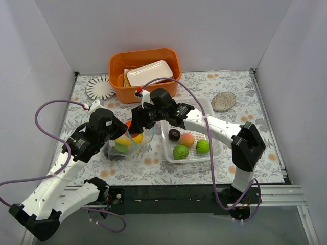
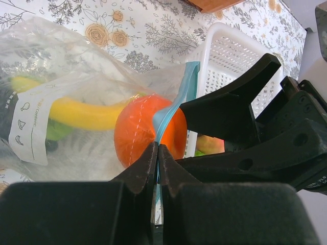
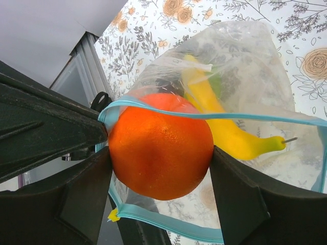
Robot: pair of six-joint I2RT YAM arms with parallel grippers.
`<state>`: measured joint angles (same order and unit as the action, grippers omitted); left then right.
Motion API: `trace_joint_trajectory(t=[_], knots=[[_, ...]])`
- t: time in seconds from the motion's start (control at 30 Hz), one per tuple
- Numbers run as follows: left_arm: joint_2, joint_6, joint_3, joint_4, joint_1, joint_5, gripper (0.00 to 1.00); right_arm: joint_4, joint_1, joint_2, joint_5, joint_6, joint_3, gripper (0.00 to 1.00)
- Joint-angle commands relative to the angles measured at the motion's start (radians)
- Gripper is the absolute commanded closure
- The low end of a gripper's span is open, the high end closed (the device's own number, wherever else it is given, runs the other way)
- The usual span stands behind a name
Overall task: Place the food in the zip-top bag and seal the zipper
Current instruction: Place the fake fruit in the zipper food storage bag, then pick up the fake fruit from the bin.
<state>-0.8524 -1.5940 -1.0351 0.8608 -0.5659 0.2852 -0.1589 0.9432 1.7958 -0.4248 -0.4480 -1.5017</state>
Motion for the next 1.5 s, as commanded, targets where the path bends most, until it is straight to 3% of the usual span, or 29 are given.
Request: trace_joint_trajectory(t=[0.0,0.27,0.3,0.7,1.03,1.2,1.47], knots=[[0.023,-0.007,-0.010,-0.005,-0.003,0.025,1.00,0.029,0.000,-0.050,0.014,0.019,-0.008,0.22],[0.021,-0.012,-0.008,-0.009,-0.003,0.019,1.00,-0.007,-0.012,-0.092,0.053,0.035,0.029,0.16],[0.021,-0.012,-0.008,-0.008,-0.003,0.019,1.00,-0.011,-0.012,-0.093,0.057,0.040,0.031,0.08],[0.026,-0.014,-0.010,-0.002,-0.003,0.023,1.00,-0.060,-0.066,-0.148,0.164,0.029,0.077,0.05],[0.021,-0.017,0.033,-0.003,-0.003,0.014,1.00,-0.237,-0.193,-0.349,0.492,-0.004,0.296,0.02],[0.021,-0.012,0.067,-0.042,-0.003,-0.012,1.00,-0.277,-0.224,-0.453,0.537,0.014,0.447,0.02],[-0.001,0.002,0.081,-0.063,-0.003,-0.043,1.00,-0.386,-0.262,-0.444,0.583,-0.018,0.517,0.02]])
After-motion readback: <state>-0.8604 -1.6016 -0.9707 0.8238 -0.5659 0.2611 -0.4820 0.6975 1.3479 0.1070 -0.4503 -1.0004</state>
